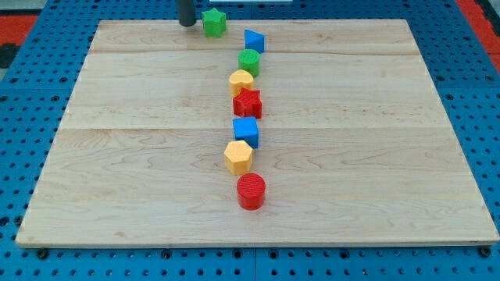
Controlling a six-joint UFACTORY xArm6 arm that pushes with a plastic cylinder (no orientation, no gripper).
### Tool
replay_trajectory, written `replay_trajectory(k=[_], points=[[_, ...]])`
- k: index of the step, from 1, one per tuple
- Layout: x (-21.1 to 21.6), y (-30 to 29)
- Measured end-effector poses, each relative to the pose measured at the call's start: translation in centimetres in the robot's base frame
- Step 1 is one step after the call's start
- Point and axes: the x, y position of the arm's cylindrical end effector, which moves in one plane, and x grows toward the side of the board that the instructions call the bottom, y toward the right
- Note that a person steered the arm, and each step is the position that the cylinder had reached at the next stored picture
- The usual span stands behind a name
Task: Adjust the red circle below the yellow hexagon
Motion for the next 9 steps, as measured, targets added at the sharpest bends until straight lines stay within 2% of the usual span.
replay_trajectory(k=[2,5,6,8,9], points=[[0.1,7.5],[2.2,6.2],[6.2,4.8],[21.2,-0.9],[30.7,-4.2]])
